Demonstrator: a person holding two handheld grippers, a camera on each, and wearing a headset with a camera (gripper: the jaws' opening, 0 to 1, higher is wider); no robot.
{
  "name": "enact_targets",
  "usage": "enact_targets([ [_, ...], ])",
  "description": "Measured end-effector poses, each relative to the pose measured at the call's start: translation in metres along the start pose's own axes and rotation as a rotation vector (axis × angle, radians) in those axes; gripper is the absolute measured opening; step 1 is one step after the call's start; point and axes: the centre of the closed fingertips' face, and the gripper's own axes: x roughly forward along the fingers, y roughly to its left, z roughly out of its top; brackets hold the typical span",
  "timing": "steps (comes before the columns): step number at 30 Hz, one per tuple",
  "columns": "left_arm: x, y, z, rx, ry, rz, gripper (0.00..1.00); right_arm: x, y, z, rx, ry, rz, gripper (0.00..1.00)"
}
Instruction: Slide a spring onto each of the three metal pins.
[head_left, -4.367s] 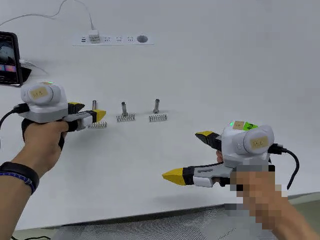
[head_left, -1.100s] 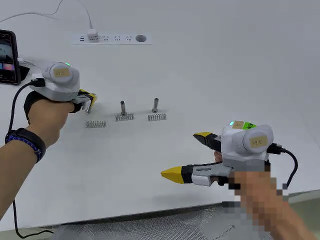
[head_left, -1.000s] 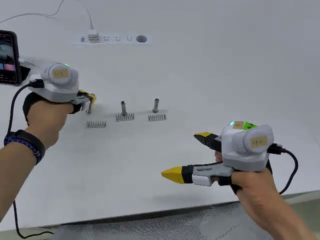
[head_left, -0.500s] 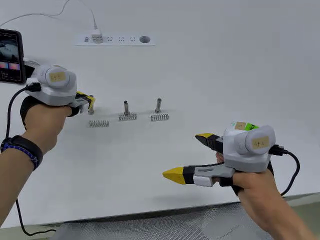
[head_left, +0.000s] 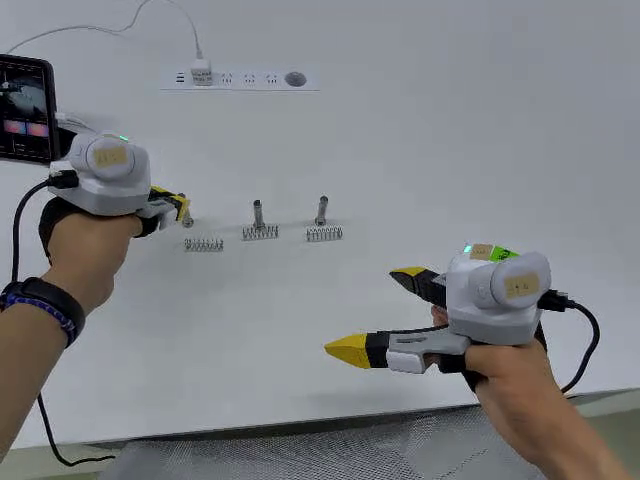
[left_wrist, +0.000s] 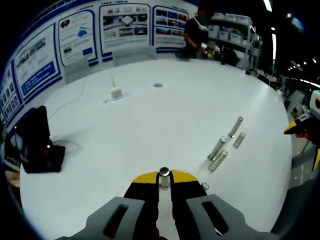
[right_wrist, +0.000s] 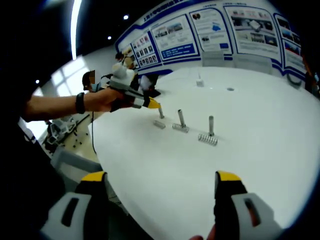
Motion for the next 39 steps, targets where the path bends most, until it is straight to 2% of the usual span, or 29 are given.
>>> enact_targets([
  [6,-0.0015,0.0029,-0.0026,-0.015,0.000,0.000,0.08,0.0005,0.0005,0.0011,0.000,-0.004,0.002,0.90],
  [15,-0.0028,0.0009,-0.0030,0.002,0.003,0.000,0.08,0.0018,0.0032,0.0007,-0.001,-0.002,0.007,0.90],
  [17,-0.0022,0.0014,-0.0053,-0.019,0.018,0.000,0.08,0.0016,0.0033,0.0007,0.000,-0.002,0.008,0.90],
  [24,-0.0020,-0.0018,-0.0044,-0.010,0.008,-0.010,0.10,0.0001,0.0020,-0.0005,-0.001,0.001,0.006,0.90],
  [39,0.0019,-0.0013,-0.0013,0.022,0.005,-0.017,0.08,0.0002,0.0022,-0.0031,-0.001,0.006,0.001,0.90],
])
